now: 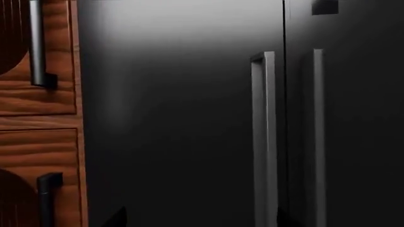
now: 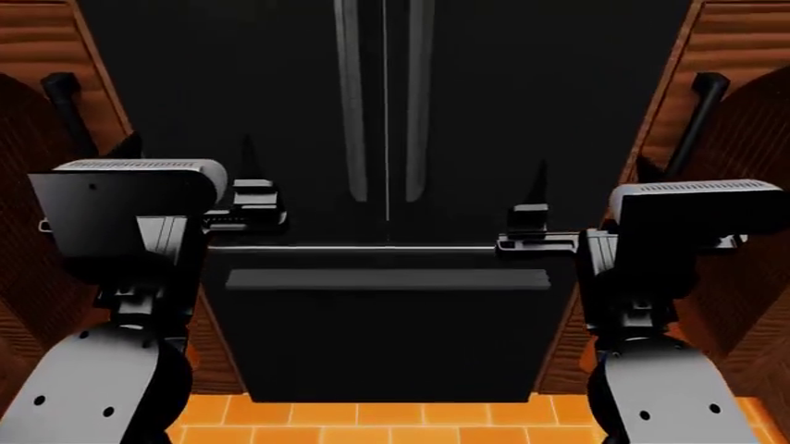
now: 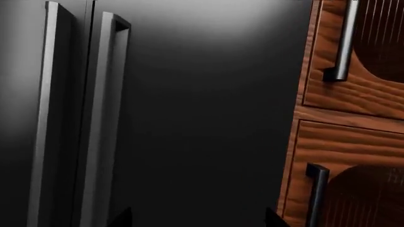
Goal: Open the fridge doors
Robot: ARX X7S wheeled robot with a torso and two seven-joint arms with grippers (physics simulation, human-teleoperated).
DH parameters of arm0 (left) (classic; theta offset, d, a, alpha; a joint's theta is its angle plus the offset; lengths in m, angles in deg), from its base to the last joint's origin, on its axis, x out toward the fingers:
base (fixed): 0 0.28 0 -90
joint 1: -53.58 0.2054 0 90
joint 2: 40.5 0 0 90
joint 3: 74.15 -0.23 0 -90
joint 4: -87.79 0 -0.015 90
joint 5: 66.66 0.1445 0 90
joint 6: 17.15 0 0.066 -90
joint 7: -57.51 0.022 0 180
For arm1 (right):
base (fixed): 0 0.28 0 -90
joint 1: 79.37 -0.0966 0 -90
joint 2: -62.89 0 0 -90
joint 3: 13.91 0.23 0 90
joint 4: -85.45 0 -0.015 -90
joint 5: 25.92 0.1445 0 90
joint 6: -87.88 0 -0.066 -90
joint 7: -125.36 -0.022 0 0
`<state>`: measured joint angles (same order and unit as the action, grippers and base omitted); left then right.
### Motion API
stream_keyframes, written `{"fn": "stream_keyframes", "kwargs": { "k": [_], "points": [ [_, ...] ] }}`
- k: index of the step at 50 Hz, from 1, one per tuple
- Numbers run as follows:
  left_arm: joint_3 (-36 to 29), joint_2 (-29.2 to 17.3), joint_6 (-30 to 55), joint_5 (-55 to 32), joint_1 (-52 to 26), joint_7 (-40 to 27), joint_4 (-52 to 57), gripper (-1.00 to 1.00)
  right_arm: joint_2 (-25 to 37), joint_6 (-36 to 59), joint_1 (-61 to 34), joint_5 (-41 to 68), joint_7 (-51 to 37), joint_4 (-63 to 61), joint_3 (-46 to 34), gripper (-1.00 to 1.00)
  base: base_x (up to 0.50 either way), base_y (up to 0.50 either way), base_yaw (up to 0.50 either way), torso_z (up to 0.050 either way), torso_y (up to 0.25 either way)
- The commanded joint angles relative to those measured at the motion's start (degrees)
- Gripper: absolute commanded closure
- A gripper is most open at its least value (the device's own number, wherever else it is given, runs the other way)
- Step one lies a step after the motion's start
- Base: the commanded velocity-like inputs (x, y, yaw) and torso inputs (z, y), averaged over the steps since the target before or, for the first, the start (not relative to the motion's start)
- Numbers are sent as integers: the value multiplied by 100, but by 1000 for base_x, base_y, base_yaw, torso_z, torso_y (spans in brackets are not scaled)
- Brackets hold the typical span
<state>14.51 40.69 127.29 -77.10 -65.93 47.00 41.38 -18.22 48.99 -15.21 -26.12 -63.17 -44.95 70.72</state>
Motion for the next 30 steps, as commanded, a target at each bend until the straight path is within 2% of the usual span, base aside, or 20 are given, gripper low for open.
{"fn": "stream_keyframes", "kwargs": {
  "k": [1,7,15,30],
  "points": [
    [153,112,132,-67,-56,100,56,-100,-81,35,30,37,147,-82,167,-100,500,0,0,0,0],
    [255,162,286,-214,-83,104,102,-100,-72,96,-10,75,131,-113,175,-100,500,0,0,0,3],
    [75,93,236,-152,-33,25,89,-100,-53,156,-49,97,91,-90,155,-100,405,-2,0,0,0],
    [161,130,547,-310,-101,-89,172,-100,26,151,-24,70,-8,-102,50,-100,42,-3,0,0,1]
  ]
}}
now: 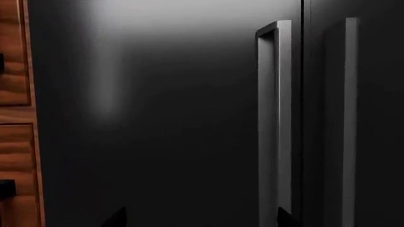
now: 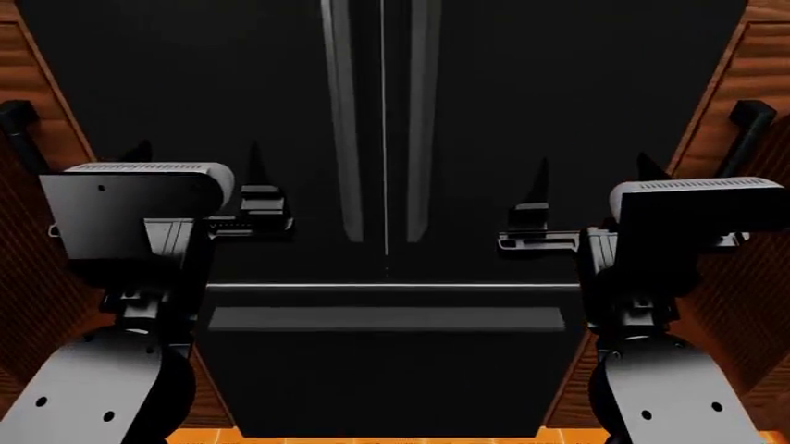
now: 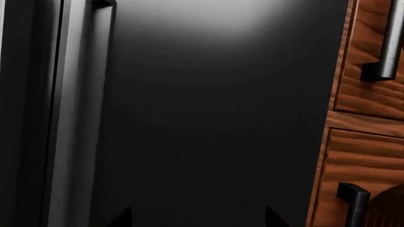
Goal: Open the fridge doors
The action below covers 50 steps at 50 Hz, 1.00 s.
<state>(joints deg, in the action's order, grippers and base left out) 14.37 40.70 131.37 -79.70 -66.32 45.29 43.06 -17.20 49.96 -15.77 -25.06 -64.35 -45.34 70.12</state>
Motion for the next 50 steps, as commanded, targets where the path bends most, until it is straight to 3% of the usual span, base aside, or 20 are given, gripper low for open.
{"fn": "stream_keyframes", "kwargs": {
  "k": [1,13,18,38,41,42,50],
  "points": [
    [132,106,157,-25,-76,56,15,-100,-72,45,35,-40,100,-57,107,-100,0,0,0,0,0],
    [-156,44,458,-408,-366,372,99,-100,-45,39,71,10,72,-34,74,-100,0,0,0,0,0],
    [-340,163,524,-457,-912,400,-359,-100,-38,30,64,40,68,13,72,-100,0,0,0,0,0],
    [-929,582,-1209,-179,-2228,654,-3828,-100,3,-150,115,135,33,274,62,-100,0,0,0,0,0],
    [-948,566,-1228,-211,-2236,631,-3847,-100,9,-151,114,145,24,275,59,-100,0,0,0,0,0],
    [-907,726,-1501,-224,-2522,660,-4581,-100,18,-218,158,152,24,321,79,-100,0,0,0,0,0],
    [-1043,817,-2327,-379,-3114,461,-5943,-100,35,-289,160,199,20,416,91,-100,0,0,0,0,0]
  ]
}}
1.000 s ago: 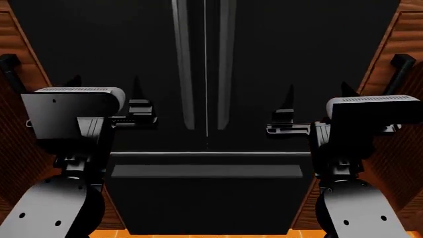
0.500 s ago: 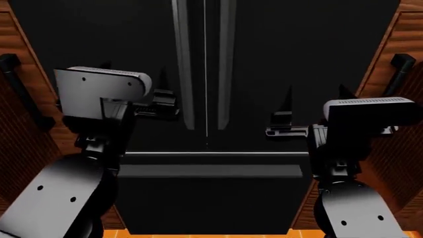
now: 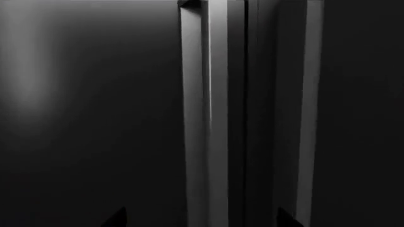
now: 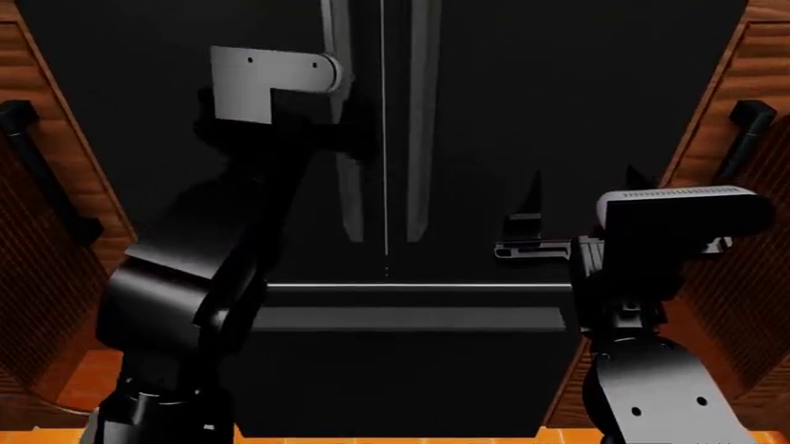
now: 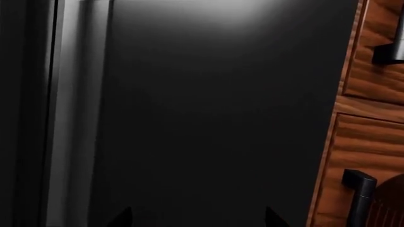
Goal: Open the fridge doors
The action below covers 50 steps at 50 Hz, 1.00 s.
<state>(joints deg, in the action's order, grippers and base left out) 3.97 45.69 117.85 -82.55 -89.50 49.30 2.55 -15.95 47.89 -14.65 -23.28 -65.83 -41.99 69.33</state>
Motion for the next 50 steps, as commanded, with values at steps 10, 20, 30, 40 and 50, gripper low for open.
{"fn": "stream_keyframes", "kwargs": {
  "k": [10,20,30,40,50],
  "points": [
    [-621,361,-2528,-538,-1707,-225,-4308,-100,-55,-137,18,56,157,168,152,-100,0,0,0,0,0],
    [-2084,376,-3888,-1959,-2543,-382,-6267,-100,-13,-155,56,134,161,156,234,-100,0,0,0,0,0],
    [-5301,380,-4840,-4937,-3282,-804,-7358,-100,20,-139,90,186,150,117,252,-100,0,0,0,0,0],
    [-7156,380,-5171,-6594,-3495,-1096,-7629,-100,61,-156,108,236,149,153,269,-100,0,0,0,0,0],
    [-7610,380,-5201,-6938,-3496,-1427,-7696,100,91,-198,147,278,135,163,291,-100,0,0,0,0,0]
  ]
}}
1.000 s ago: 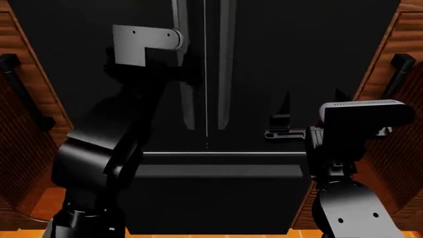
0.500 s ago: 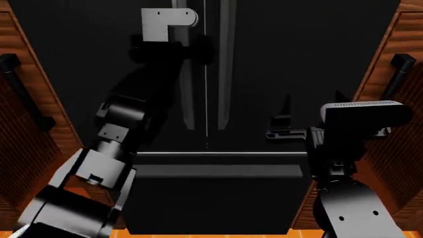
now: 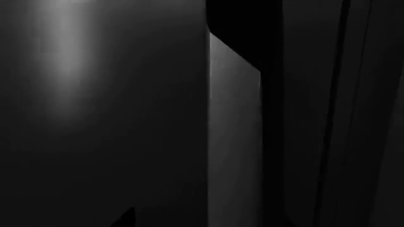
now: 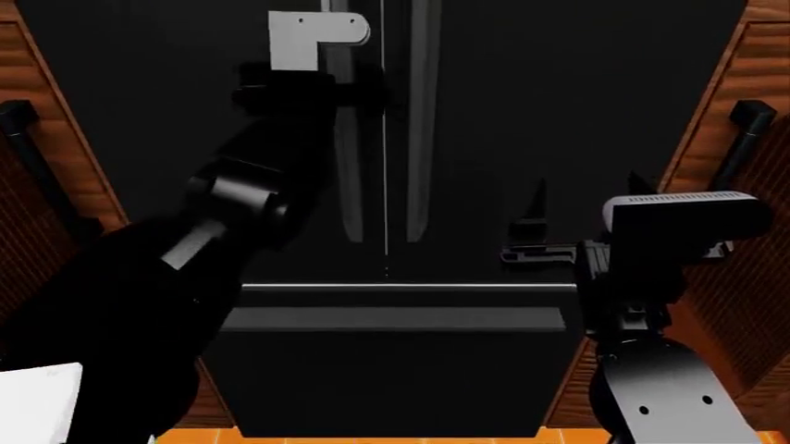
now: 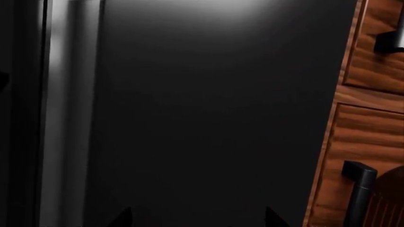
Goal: Open the fridge doors
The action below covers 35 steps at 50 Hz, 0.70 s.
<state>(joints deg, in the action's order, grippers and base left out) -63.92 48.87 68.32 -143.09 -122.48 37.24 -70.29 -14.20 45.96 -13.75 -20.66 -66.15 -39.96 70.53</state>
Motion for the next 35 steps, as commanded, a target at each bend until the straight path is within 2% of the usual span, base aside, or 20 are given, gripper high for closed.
{"fn": "stream_keyframes", "kwargs": {
  "k": [1,23,26,27,35],
  "points": [
    [-840,62,-285,-881,-202,-216,-408,100,-81,-10,53,18,168,-35,163,-100,0,0,0,0,0],
    [-901,62,-401,-1318,-288,-14,-453,100,-53,-26,42,70,119,-25,79,-100,0,1,3,0,0],
    [-916,62,-489,-1388,-287,-8,-448,100,-56,-62,50,77,109,-2,74,-100,3,3,6,0,0],
    [-1002,62,-749,-1236,-247,-88,-408,100,-57,-78,62,84,105,-5,85,-100,0,0,6,0,0],
    [-871,60,-905,-1462,-69,-99,-357,100,-35,-96,91,111,84,-39,99,-100,0,3,6,0,1]
  ]
}}
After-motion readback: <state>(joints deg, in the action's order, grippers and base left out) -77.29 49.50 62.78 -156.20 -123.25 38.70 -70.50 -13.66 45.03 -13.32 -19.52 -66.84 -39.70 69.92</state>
